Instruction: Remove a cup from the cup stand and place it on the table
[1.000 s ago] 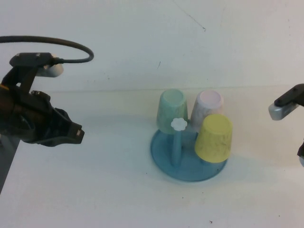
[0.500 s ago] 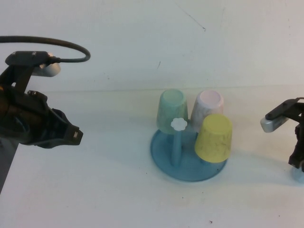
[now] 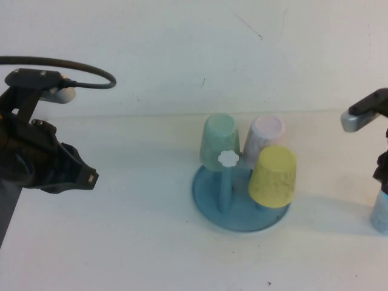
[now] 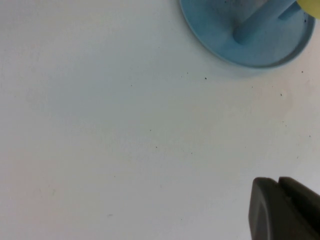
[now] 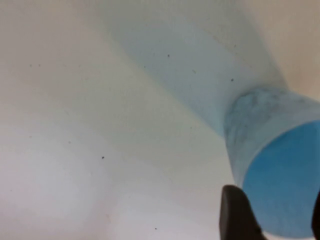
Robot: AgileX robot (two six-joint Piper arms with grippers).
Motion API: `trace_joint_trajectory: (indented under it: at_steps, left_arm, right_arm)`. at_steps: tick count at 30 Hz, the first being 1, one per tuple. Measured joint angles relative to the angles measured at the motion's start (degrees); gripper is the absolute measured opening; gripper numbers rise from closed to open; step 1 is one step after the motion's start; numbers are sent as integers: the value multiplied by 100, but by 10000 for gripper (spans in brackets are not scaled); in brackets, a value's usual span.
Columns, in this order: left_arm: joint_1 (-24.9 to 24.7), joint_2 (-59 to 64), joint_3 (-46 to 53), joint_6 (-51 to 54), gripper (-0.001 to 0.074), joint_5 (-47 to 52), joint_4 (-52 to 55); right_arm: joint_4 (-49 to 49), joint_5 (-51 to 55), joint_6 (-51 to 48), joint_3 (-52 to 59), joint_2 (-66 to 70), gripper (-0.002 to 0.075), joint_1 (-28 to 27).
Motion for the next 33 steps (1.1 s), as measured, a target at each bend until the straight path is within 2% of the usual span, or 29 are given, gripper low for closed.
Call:
trace_joint_trajectory:
  at_steps: [4,9,16,23,28,33]
  left_arm:
    - [0,-71,0,-28,-1,0,56]
    - [0,-508,149,-308,-1,-100,411]
    - [0,-1750,1353,-454,-1,-940,590]
    - [0,-3297,2701,-524,-1,-1779,590]
    - [0,-4192,3354,-624,-1,-2060,580]
    - [0,-4930,3699,-648,-1,-2213,667]
  right_arm:
    - [181,39,13,83,-892,283,0]
    - [383,-44,-81,770,-2293,245,0]
    - [1166,-1743,-264,2404,-4780,175,0]
    - [2081,-3352,-823,3803,-7174,33,0]
    - [2220,-3528,-875,4261,-8180,4,0]
    - [2237,-3345,-873,4338,-8313,0,0]
